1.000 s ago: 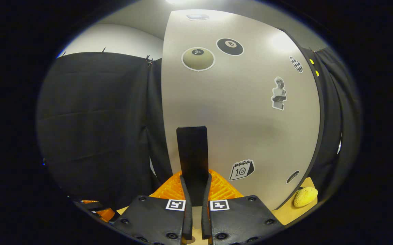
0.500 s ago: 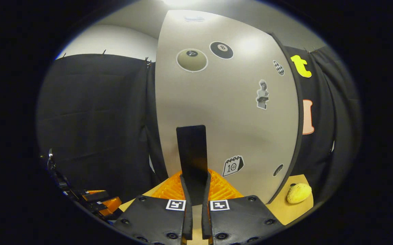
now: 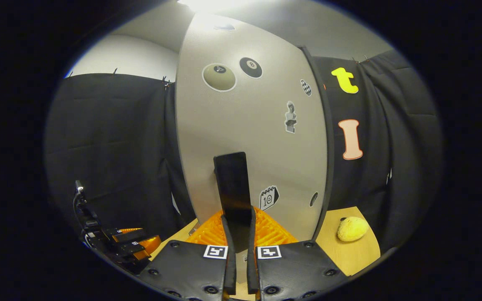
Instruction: Open the cabinet door with the right hand, grasp the bottle in the cabinet with the left hand and place it on the coaster, then close the cabinet door with the right hand.
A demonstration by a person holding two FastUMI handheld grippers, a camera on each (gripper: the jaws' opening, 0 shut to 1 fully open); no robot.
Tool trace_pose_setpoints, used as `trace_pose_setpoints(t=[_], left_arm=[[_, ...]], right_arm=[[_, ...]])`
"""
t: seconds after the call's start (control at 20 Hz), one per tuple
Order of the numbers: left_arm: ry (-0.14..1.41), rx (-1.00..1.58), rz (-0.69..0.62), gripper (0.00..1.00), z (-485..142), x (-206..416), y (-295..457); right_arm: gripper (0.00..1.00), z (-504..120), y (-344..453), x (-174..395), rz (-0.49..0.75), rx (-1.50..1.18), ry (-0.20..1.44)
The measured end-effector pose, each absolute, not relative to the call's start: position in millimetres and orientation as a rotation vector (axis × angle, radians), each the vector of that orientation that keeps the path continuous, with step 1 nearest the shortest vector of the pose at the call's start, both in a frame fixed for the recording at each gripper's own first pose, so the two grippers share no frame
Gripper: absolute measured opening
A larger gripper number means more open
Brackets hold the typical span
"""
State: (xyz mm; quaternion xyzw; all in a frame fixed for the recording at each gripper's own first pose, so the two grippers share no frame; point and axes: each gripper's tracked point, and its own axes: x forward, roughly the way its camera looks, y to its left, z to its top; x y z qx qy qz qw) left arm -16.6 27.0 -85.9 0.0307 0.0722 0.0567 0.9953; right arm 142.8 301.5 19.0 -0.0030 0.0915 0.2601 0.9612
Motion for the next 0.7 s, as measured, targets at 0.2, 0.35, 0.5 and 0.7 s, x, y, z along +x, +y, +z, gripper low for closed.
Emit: trace_pose_setpoints(t=[0.2,0.35,0.5,0.7], left_arm=[[0.139,0.067,0.036,0.82,-84,-2,-1],[0.143,0.062,0.001,0.82,-87,6,-15],[0.155,0.047,-0.028,0.82,-94,13,-27],[0.162,0.04,-0.048,0.84,-99,18,-35]], right_arm=[[0.12,20,293,143,0.465,0.008,0.183],[0.12,20,285,141,0.402,0.029,0.187],[0.09,23,273,139,0.334,0.066,0.195],[0.11,31,251,134,0.244,0.114,0.199]])
